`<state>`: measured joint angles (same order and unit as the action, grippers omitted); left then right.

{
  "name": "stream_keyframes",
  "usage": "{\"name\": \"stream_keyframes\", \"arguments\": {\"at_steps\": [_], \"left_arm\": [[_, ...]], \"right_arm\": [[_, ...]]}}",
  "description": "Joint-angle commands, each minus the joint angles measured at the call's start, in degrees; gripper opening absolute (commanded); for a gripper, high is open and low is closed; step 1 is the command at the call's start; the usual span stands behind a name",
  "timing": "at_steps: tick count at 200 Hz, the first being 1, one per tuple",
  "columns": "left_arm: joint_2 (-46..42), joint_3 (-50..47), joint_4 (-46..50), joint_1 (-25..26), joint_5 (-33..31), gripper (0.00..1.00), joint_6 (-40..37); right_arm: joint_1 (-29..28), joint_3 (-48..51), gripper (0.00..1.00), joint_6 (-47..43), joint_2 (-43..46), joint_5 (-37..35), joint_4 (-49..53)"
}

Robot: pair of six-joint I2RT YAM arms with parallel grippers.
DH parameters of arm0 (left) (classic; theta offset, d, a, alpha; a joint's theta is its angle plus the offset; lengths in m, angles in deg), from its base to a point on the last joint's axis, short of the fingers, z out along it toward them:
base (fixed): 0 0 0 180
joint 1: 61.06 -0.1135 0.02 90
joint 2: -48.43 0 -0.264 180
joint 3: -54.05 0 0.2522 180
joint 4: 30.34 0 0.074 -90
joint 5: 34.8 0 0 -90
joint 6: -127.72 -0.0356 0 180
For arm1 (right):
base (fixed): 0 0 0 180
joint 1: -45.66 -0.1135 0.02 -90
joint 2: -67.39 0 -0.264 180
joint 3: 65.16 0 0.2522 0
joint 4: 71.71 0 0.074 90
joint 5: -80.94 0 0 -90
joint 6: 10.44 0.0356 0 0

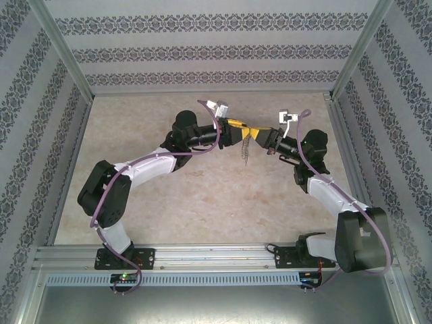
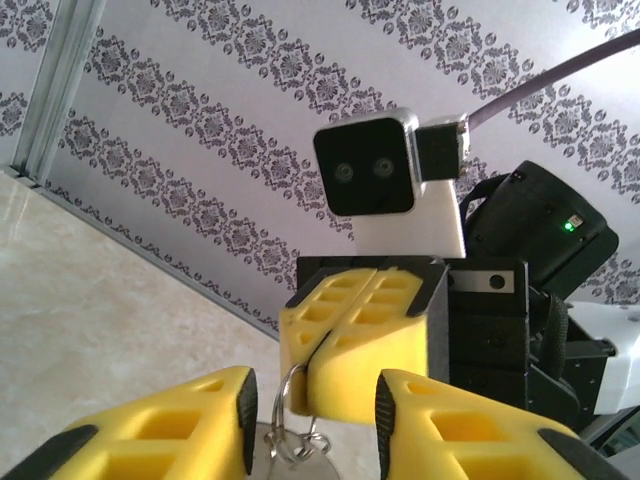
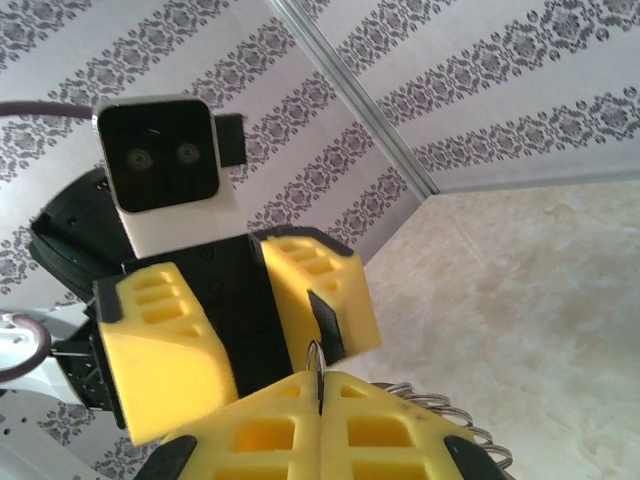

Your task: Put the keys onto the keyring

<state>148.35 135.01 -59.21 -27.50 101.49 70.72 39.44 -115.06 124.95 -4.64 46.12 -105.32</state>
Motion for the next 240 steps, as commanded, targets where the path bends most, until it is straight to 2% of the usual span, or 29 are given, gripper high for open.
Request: {"name": "stream_keyframes", "arguments": {"at_steps": [1, 73, 106, 160, 219, 240], "left_arm": [[-3.15, 1.97, 3.1, -2.15, 1.15, 0.42, -3.18], [-2.48, 10.45, 27.09, -4.27, 9.0, 0.46, -15.96], [-0.63, 12.58, 29.58, -4.2, 12.36, 0.43, -16.23], [1.46, 13.97, 34.25, -3.25, 13.53, 0.41, -18.57], [2.74, 13.83, 33.28, -2.36, 13.75, 0.38, -18.1], [3.0, 13.69, 32.15, -2.03, 13.84, 0.34, -17.45]], "right_arm": [[0.52, -2.4, 0.0, -4.92, 2.29, 0.72, 4.24], [-0.53, -5.59, 0.0, -14.63, 3.74, 1.17, 18.52], [-1.76, -6.72, 0.0, -17.78, 3.91, 1.39, 22.53], [-2.4, -7.19, 0.0, -19.02, 3.75, 0.99, 23.88], [-2.48, -7.08, 0.0, -18.67, 3.83, 0.93, 23.57], [-2.48, -7.01, 0.0, -18.74, 3.74, 0.9, 23.47]]}}
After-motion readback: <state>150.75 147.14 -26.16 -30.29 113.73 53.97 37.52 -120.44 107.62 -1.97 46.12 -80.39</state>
